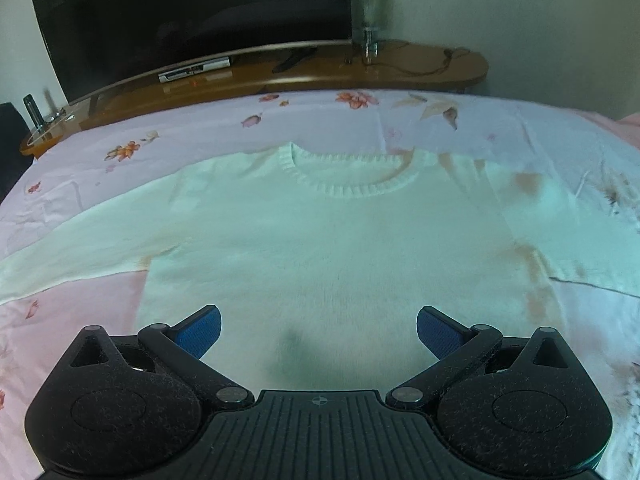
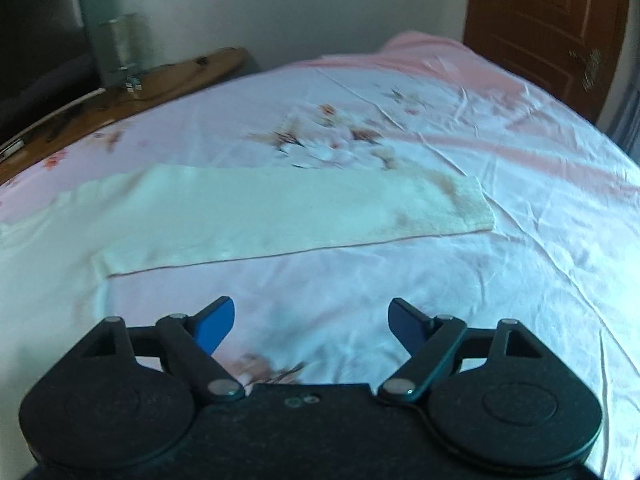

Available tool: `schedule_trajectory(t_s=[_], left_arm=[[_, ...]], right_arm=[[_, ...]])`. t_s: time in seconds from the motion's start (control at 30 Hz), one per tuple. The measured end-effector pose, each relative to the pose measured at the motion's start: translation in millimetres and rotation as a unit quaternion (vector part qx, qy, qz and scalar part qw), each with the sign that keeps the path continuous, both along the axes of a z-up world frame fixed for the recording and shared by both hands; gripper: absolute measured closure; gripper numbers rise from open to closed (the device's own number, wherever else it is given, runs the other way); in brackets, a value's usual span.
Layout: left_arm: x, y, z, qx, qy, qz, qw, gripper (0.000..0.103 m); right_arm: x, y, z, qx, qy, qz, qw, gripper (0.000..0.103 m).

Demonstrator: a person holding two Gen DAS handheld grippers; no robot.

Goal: Fold small clothes
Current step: 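Move the right tool down toward the sweater's sleeve cuff, then grasp the sleeve cuff with the right tool and fold it across the body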

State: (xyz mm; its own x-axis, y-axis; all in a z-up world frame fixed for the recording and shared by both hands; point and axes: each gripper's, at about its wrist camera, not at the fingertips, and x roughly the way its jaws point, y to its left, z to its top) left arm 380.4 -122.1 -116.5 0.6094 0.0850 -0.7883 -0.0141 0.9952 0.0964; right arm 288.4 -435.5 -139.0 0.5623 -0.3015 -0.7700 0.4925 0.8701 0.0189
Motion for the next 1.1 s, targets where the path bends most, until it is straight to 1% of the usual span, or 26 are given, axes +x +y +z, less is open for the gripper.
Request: schedule_trajectory(t_s=[0.13, 0.33, 0.53, 0.63, 0.7, 0.77, 0.8, 0.83, 0.87, 0.9, 0.93, 0.97, 1.03, 1.07, 1.1], left_arm=[[19, -6, -14, 0.006, 0.012, 0.006, 0.9999, 0.0], [38, -7, -24, 0.005, 0.013, 0.013, 0.9998, 0.0], [48, -1, -29, 0.001, 0.015, 0.021, 0.9997, 0.0], [50, 3, -30, 0.004, 0.015, 0.024, 0.9996, 0.0], [51, 5, -31, 0.005, 0.017, 0.023, 0.9996, 0.0], [50, 7, -31, 0.007, 0.016, 0.023, 0.9996, 0.0], [50, 8, -30, 0.011, 0.016, 0.024, 0.9995, 0.0], [50, 9, -30, 0.015, 0.014, 0.023, 0.9995, 0.0], [49, 11, -29, 0.018, 0.011, 0.023, 0.9995, 0.0], [49, 12, -29, 0.021, 0.011, 0.023, 0.9995, 0.0], [49, 13, -29, 0.021, 0.01, 0.023, 0.9995, 0.0], [49, 15, -29, 0.02, 0.011, 0.024, 0.9995, 0.0], [51, 18, -31, 0.016, 0.016, 0.025, 0.9994, 0.0], [51, 18, -32, 0.017, 0.017, 0.025, 0.9994, 0.0], [52, 17, -32, 0.018, 0.017, 0.026, 0.9994, 0.0]], right_arm=[[17, -27, -13, 0.018, 0.01, -0.029, 0.999, 0.021], [41, -62, -27, 0.04, 0.01, -0.07, 0.997, 0.027], [54, -92, -34, 0.025, -0.011, -0.113, 0.993, 0.028], [60, -105, -34, 0.021, -0.026, -0.135, 0.99, 0.034], [62, -111, -33, 0.018, -0.038, -0.141, 0.989, 0.049], [62, -115, -32, 0.022, -0.034, -0.139, 0.989, 0.05], [62, -115, -32, 0.021, -0.03, -0.137, 0.99, 0.052], [59, -114, -30, 0.019, -0.023, -0.135, 0.99, 0.051], [54, -113, -27, 0.017, -0.019, -0.137, 0.99, 0.046], [49, -113, -25, 0.014, -0.015, -0.141, 0.99, 0.029], [41, -113, -24, 0.013, -0.012, -0.148, 0.989, 0.02], [33, -114, -23, 0.013, -0.011, -0.157, 0.987, 0.014], [25, -117, -27, 0.023, -0.003, -0.159, 0.987, 0.017], [25, -120, -31, 0.029, 0.001, -0.159, 0.987, 0.021], [27, -121, -33, 0.023, -0.002, -0.158, 0.987, 0.022]])
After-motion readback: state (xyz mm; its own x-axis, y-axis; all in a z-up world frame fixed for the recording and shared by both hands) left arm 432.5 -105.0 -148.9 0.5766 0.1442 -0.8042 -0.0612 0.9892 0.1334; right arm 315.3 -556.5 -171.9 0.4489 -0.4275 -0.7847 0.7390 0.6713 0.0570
